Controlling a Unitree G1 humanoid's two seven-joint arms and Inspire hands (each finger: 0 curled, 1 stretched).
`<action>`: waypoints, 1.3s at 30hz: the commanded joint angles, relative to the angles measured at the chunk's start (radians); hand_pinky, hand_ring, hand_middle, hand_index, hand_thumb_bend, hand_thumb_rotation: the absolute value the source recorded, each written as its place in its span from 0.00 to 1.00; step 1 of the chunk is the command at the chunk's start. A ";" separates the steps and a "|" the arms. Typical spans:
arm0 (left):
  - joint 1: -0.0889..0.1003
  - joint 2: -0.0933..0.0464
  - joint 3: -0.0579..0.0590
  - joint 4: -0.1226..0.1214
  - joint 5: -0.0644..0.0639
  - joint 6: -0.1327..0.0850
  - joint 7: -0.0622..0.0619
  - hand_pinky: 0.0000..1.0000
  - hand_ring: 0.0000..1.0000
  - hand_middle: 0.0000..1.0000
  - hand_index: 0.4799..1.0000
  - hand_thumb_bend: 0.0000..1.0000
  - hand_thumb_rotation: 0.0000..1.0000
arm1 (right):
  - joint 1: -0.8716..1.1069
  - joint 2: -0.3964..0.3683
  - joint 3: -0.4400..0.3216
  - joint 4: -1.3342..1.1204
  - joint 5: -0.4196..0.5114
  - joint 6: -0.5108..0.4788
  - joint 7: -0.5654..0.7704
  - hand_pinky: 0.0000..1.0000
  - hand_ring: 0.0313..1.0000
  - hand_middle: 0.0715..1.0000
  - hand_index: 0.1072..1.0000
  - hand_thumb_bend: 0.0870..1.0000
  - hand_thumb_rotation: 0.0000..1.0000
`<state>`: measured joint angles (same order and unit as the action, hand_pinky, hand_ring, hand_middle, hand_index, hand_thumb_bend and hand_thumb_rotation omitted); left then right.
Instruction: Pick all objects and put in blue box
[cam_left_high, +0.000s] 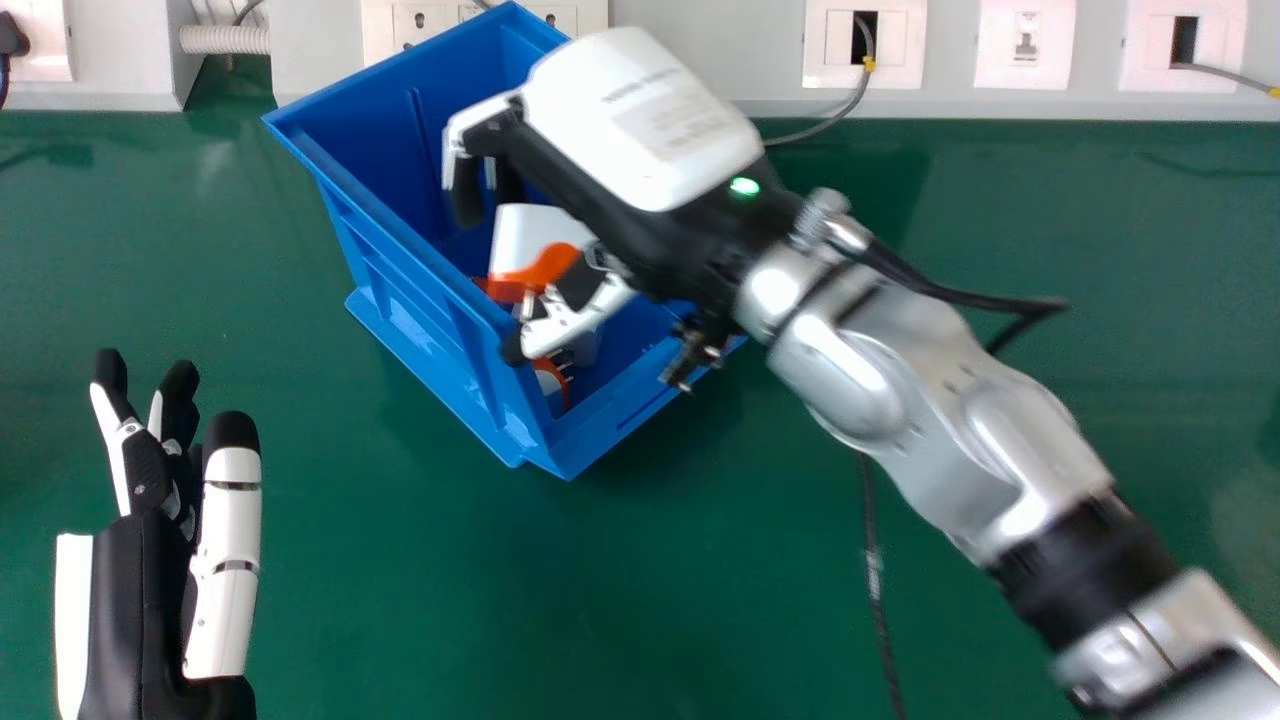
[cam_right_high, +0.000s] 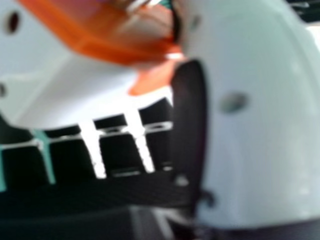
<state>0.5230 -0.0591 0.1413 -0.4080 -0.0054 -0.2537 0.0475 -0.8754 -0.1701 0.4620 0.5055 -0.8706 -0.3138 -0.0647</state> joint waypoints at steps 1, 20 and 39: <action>0.004 -0.001 -0.002 -0.019 0.002 -0.029 0.003 1.00 1.00 0.98 0.92 0.33 0.81 | -0.095 0.033 0.009 0.061 -0.003 0.027 -0.027 0.15 0.19 0.35 0.46 0.46 0.01; 0.027 -0.002 -0.002 -0.027 -0.008 -0.028 -0.003 1.00 1.00 0.98 0.93 0.30 0.81 | -0.281 0.095 0.136 0.435 -0.011 0.070 -0.168 0.18 0.35 0.45 0.48 0.46 0.00; 0.008 0.001 -0.013 -0.023 0.025 -0.027 0.007 1.00 0.99 0.97 0.90 0.29 0.81 | -0.244 0.058 0.114 0.341 0.017 0.063 -0.153 0.20 0.36 0.49 0.45 0.46 0.00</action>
<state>0.5325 -0.0630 0.1303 -0.4140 0.0045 -0.2711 0.0500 -1.1065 -0.1001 0.5941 0.8788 -0.8718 -0.2505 -0.2110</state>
